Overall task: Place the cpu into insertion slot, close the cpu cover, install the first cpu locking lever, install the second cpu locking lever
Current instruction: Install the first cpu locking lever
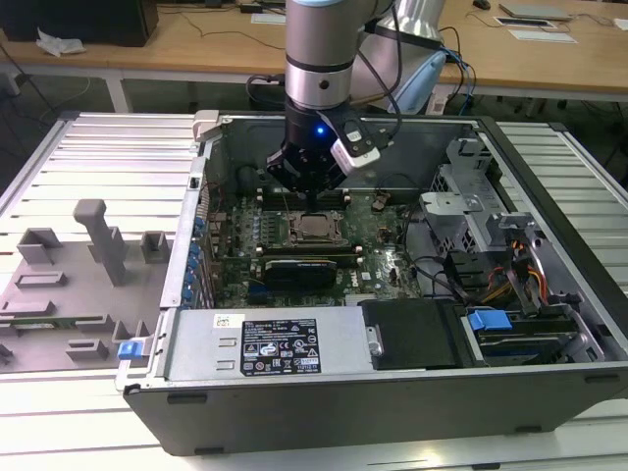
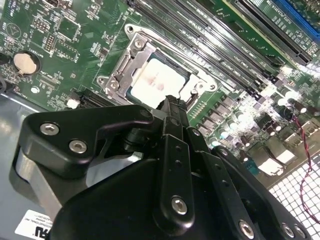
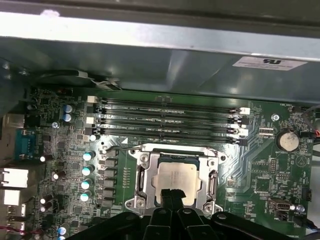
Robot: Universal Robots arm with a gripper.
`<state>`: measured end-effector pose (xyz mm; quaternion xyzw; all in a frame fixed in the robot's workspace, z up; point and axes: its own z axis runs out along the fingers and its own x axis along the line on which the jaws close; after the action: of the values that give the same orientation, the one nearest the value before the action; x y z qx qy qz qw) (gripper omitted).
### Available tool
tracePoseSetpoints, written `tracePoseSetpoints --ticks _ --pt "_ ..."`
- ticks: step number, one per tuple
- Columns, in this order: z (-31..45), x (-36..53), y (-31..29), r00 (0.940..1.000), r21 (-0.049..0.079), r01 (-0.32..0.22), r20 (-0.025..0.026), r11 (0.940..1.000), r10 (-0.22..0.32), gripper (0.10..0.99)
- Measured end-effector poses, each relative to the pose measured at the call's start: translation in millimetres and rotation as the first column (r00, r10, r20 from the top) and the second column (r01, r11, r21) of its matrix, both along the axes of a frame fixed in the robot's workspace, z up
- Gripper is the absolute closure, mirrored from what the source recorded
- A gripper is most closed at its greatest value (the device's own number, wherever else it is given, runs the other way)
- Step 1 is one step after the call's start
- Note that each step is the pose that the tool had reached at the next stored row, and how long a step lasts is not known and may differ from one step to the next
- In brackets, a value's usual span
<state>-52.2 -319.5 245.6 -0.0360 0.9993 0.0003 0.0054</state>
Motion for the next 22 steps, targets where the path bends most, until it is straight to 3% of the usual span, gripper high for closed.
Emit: tracePoseSetpoints --ticks 10,22 --pt "0.0 -14.8 0.0 1.0 0.0 0.0 0.0001 1.0 0.0 0.98" --pt "0.0 -40.1 0.0 1.0 0.0 0.0 0.0015 1.0 0.0 0.98"
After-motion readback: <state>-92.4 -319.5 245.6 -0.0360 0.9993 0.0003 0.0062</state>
